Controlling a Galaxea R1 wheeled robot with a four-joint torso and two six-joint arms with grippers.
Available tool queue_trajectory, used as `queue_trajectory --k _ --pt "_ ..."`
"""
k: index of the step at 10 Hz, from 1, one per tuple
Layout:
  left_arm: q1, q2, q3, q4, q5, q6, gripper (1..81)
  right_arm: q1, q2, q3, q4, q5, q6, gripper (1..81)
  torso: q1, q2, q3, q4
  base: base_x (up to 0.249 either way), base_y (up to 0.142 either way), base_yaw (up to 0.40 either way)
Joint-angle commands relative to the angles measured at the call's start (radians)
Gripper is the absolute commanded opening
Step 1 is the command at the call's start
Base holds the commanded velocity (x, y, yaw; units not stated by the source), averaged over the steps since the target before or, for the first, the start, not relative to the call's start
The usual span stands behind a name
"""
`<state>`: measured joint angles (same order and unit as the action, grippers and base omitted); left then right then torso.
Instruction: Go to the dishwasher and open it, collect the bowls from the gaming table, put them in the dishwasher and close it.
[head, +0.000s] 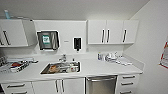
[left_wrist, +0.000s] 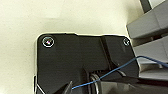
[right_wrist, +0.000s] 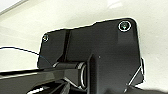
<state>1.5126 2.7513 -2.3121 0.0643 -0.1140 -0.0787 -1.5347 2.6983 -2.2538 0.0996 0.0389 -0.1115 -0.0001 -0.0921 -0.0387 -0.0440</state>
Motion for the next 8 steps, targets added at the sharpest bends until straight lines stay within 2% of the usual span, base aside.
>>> queue_trajectory --k 1,8 --pt "-0.045 -0.018 0.008 0.006 0.047 0.004 81.1 0.046 -0.019 0.007 -0.004 -0.057 -0.004 81.1 0.000 0.000 0.000 0.000 0.137 0.000 0.000" --pt "-0.045 -0.018 0.007 0.009 0.047 0.004 81.1 0.040 -0.018 0.004 -0.001 -0.056 -0.002 81.1 0.000 0.000 0.000 0.000 0.139 0.000 0.000"
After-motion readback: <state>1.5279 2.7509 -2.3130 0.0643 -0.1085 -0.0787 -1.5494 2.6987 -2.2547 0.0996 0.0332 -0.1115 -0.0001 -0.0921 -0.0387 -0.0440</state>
